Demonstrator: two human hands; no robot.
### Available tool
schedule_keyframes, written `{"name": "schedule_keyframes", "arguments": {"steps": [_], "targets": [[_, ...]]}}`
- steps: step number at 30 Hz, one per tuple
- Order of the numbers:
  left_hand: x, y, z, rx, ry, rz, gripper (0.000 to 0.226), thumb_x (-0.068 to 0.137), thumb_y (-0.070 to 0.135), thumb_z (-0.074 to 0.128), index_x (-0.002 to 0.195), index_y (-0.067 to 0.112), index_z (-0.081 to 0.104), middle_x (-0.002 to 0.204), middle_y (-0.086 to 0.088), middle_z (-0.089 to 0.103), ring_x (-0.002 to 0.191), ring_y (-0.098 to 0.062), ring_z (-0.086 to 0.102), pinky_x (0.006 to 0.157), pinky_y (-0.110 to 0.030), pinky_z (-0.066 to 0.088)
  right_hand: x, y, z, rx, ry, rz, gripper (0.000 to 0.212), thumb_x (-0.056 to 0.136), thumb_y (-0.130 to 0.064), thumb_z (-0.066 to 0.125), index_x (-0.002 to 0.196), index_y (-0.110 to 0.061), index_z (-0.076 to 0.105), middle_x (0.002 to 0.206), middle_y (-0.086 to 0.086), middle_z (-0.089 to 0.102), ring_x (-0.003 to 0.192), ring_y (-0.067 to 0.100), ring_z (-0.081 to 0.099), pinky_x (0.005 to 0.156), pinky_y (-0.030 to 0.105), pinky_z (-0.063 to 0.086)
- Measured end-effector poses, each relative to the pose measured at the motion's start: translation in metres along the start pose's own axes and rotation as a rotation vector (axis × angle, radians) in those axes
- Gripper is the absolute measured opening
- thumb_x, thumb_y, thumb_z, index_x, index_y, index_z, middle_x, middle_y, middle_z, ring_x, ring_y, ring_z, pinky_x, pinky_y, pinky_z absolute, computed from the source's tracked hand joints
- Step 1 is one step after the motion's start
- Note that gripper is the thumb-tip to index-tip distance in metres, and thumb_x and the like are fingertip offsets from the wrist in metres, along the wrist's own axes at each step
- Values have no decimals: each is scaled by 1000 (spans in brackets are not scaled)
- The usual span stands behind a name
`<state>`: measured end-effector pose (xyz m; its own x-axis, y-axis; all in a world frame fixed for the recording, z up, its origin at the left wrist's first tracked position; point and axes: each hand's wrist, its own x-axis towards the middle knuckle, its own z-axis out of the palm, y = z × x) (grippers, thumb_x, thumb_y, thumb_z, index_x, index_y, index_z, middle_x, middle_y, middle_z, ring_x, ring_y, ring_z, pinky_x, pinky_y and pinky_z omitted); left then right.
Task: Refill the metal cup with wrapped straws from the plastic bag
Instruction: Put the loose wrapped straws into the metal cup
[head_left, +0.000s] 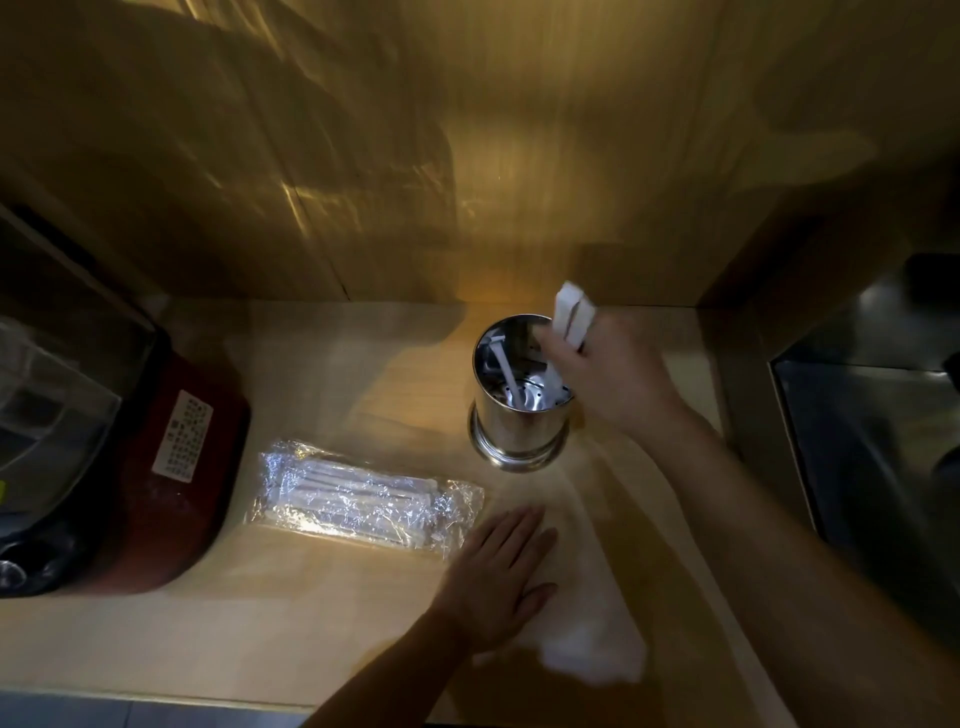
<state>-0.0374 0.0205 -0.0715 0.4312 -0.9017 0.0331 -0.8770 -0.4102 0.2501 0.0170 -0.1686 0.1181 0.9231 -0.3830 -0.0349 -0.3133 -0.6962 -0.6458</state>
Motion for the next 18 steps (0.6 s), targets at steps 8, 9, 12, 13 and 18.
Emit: {"name": "schedule_keyframes", "arguments": {"steps": [8, 9, 12, 13, 18], "targets": [[1, 3, -5, -23, -102, -11, 51, 86, 51, 41, 124, 21, 56, 133, -5, 58, 123, -20, 53, 100, -35, 46, 13, 5, 5, -199, -315, -30, 18, 81, -39, 60, 81, -21, 62, 75, -6, 57, 80, 20, 57, 70, 35, 44], [3, 5, -6, -19, -114, -9, 50, 85, 50, 42, 123, 21, 57, 131, -5, 59, 122, -20, 54, 99, -35, 46, 13, 4, 3, -185, -305, -41, 18, 82, -36, 60, 83, -19, 62, 76, -4, 58, 80, 22, 57, 72, 36, 47], [6, 10, -14, -7, -178, 3, 49, 78, 52, 46, 116, 24, 62, 125, -1, 64, 116, -16, 59, 94, -29, 49, 11, -4, -1, -142, -245, -94, 17, 85, -29, 57, 86, -13, 63, 83, 6, 64, 80, 24, 60, 71, 38, 50], [7, 12, -19, 0, -182, -11, 50, 75, 53, 49, 114, 25, 63, 124, 0, 65, 114, -15, 60, 92, -27, 50, 10, -7, -1, -133, -221, -112, 16, 86, -28, 57, 86, -13, 63, 82, 5, 65, 78, 24, 59, 68, 36, 48], [15, 6, -44, -116, -234, -76, 45, 85, 29, 48, 126, 10, 48, 130, -17, 55, 119, -33, 51, 98, -37, 42, 0, -35, 7, -56, -156, -214, 12, 86, -27, 55, 84, -18, 63, 76, -1, 63, 74, 19, 56, 64, 30, 41]]}}
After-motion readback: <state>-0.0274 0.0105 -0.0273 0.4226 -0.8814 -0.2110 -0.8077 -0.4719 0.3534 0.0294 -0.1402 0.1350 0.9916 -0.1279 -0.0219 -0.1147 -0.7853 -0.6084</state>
